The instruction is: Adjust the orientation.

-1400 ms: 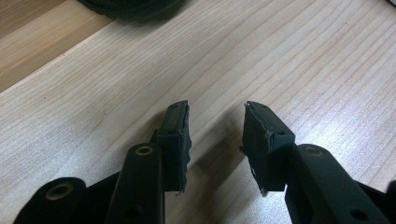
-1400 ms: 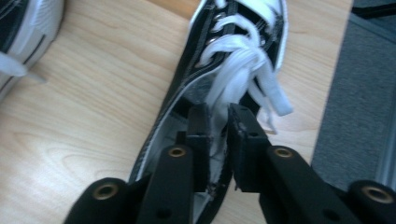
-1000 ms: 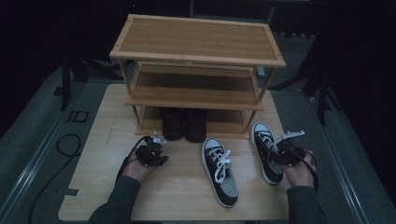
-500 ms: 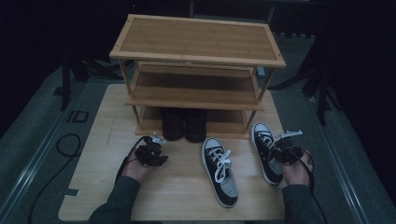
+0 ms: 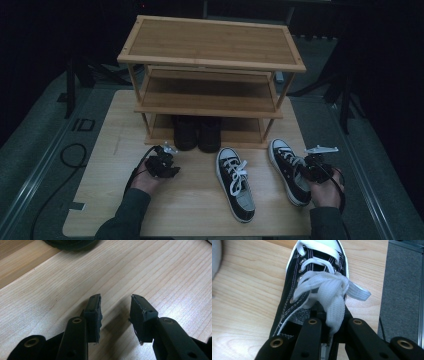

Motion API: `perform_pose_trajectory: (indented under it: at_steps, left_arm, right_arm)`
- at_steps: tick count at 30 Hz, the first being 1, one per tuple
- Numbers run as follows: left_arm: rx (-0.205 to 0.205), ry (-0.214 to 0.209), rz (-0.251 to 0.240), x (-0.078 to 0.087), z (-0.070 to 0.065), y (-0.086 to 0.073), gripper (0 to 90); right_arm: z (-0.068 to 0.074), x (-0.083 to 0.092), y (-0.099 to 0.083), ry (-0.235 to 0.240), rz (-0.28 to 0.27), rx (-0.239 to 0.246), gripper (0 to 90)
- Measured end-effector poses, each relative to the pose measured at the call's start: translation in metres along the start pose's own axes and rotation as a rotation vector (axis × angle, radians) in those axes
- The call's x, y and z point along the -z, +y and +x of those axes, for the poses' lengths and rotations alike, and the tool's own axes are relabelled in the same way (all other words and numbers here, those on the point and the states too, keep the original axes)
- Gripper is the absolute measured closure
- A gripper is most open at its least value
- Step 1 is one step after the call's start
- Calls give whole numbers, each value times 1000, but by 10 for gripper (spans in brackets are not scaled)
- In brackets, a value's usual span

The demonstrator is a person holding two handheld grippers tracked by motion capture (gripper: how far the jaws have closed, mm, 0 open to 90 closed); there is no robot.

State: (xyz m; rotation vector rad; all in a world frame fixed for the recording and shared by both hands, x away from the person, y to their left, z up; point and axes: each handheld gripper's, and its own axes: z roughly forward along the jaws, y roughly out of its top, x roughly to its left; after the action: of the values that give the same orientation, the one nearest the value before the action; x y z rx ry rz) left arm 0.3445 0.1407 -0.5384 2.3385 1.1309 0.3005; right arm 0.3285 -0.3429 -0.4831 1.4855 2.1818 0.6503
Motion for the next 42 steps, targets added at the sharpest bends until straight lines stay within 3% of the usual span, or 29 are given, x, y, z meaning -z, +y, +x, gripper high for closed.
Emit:
perform_pose_trajectory:
  at_steps: [15, 30, 42]
  left_arm:
    - [1, 1, -1, 0, 0, 0, 611]
    - [4, -3, -3, 1, 1, -1, 611]
    - [7, -4, -6, 1, 1, -3, 611]
  right_arm:
    - [20, 19, 1, 38, -67, 41, 858]
    - [52, 6, 15, 89, -83, 95, 858]
    - [80, -8, 16, 86, -73, 158, 857]
